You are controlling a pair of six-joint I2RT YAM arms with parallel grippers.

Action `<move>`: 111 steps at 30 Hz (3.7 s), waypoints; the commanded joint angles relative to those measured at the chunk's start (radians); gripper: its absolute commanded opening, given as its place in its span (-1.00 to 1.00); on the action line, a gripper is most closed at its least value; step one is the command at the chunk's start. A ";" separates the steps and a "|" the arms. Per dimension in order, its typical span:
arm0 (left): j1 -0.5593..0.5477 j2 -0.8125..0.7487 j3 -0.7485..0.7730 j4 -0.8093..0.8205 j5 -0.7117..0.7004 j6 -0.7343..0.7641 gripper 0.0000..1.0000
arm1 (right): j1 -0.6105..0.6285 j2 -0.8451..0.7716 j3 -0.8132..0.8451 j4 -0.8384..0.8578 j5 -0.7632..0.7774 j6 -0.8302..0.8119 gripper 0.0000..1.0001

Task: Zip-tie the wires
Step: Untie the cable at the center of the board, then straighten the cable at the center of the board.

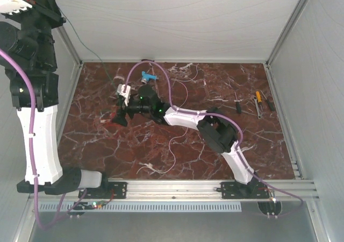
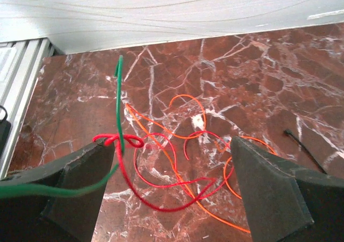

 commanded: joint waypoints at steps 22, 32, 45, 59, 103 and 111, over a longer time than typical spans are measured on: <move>-0.001 0.111 0.395 -0.021 0.112 -0.110 -1.00 | 0.003 0.208 0.217 0.072 0.058 0.026 -1.00; 0.000 0.199 0.695 0.013 0.170 -0.202 -1.00 | -0.005 0.353 0.373 -0.020 0.188 0.300 -1.00; -0.001 0.141 0.577 -0.025 0.141 -0.144 -1.00 | -0.006 0.354 0.509 -0.180 0.222 0.328 0.03; -0.001 -0.001 0.099 0.038 0.010 -0.109 -1.00 | -0.086 0.077 0.409 -0.564 0.320 0.426 0.65; -0.003 -0.189 -0.322 0.397 0.776 -0.738 -1.00 | -0.101 -0.830 -0.640 0.107 0.194 0.122 0.79; -0.015 -0.170 -0.305 0.436 0.803 -0.787 -1.00 | -0.100 -0.790 -0.641 0.139 0.290 0.055 0.74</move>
